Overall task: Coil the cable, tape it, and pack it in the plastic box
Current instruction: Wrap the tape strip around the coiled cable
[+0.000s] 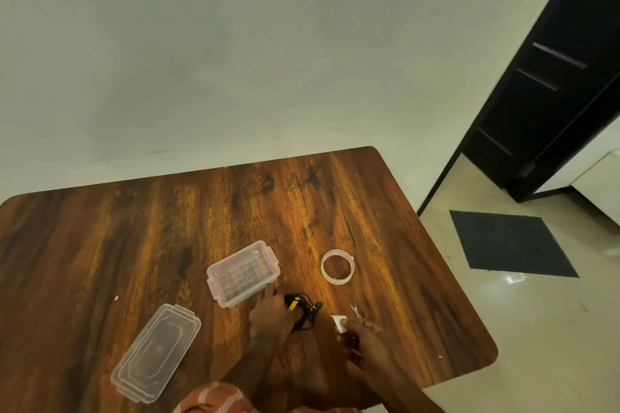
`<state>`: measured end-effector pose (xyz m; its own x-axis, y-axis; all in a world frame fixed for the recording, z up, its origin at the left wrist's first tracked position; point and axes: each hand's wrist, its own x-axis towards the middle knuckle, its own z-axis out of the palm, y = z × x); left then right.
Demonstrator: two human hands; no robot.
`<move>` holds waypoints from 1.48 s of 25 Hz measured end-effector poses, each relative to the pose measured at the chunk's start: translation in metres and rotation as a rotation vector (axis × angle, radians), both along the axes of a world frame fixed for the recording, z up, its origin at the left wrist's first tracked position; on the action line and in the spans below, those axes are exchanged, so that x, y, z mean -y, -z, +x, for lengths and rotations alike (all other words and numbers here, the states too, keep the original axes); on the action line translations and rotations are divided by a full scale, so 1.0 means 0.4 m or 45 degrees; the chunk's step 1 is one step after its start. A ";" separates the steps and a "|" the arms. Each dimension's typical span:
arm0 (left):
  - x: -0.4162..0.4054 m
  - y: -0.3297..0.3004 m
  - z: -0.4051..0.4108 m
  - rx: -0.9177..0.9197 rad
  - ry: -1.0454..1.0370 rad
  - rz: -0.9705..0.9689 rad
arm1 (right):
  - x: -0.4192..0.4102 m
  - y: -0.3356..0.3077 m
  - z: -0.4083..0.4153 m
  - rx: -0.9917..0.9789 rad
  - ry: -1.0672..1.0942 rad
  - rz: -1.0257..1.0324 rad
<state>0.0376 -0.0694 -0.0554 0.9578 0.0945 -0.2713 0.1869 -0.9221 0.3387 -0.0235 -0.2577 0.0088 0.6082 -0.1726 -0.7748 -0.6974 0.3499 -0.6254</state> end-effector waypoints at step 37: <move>-0.028 -0.334 0.026 0.176 0.182 -0.788 | -0.131 -0.134 0.048 0.263 0.063 0.023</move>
<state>0.0481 -0.0583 0.0782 0.9794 -0.1709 -0.1080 -0.0068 -0.5615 0.8275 -0.0045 -0.2052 0.0625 0.7457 -0.1932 -0.6377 -0.5367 0.3930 -0.7466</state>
